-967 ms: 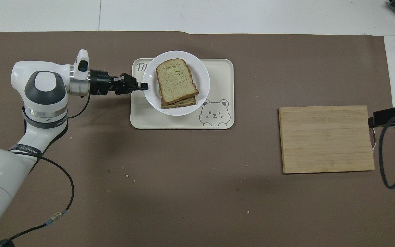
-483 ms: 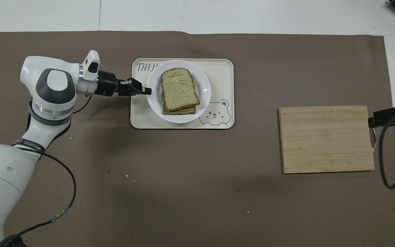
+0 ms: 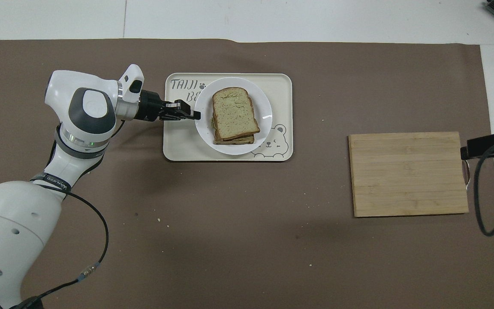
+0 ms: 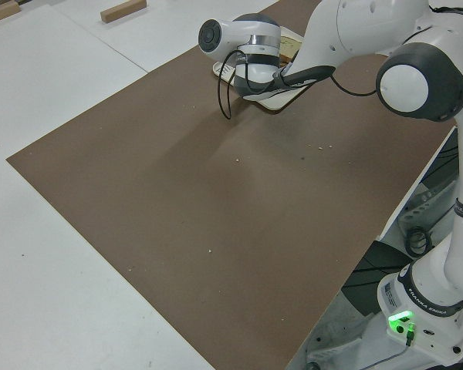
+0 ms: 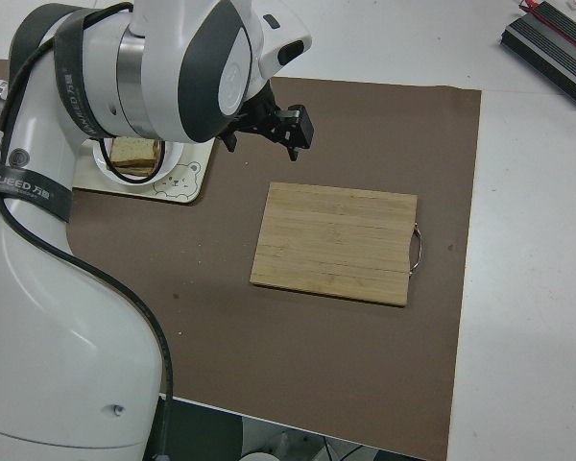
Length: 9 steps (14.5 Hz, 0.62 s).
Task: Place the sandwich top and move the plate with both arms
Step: 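Adjust the plate on the tray and open the left gripper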
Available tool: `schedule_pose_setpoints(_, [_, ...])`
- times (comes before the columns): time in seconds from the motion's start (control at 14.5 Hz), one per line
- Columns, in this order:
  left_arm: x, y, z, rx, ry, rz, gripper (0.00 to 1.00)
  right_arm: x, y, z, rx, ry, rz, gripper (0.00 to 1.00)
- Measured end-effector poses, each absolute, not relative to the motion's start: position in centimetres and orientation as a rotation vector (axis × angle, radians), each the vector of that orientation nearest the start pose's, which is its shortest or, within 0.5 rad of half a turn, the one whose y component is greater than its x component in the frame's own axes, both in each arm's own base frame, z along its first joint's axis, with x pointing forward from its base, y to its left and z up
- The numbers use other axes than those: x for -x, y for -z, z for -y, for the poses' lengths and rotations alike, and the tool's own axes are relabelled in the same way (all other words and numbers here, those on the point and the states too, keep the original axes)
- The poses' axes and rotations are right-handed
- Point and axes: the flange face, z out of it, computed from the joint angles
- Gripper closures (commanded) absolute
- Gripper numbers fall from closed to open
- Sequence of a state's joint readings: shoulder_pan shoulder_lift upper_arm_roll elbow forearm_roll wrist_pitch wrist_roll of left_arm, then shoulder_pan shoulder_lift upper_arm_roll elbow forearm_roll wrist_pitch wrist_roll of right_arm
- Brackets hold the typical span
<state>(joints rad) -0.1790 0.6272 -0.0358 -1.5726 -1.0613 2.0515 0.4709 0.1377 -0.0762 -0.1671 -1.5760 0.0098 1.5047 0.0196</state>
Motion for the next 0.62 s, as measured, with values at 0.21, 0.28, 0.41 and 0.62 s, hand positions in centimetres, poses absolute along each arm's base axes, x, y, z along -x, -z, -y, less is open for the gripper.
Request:
schedule_pose_setpoints(0.21, [-67.4, -28.5, 19.1, -2.241, 0.028, 0.087, 0.68, -52.4, -65.7, 1.8, 3.118, 0.006, -0.075, 0.0])
schedule_pose_setpoints(0.28, [-67.4, -28.5, 19.0, -2.258, 0.03, 0.099, 0.66, -52.4, -65.7, 1.8, 3.118, 0.006, -0.075, 0.0])
schedule_pose_setpoints(0.41, [-67.6, -29.0, 18.8, -2.305, 0.04, 0.116, 0.66, -52.4, -65.7, 1.8, 3.118, 0.006, -0.075, 0.0])
schedule_pose_setpoints(0.62, [-68.2, -32.7, 18.5, -2.407, 0.017, 0.138, 0.52, -52.4, -65.7, 1.8, 3.118, 0.006, -0.075, 0.0])
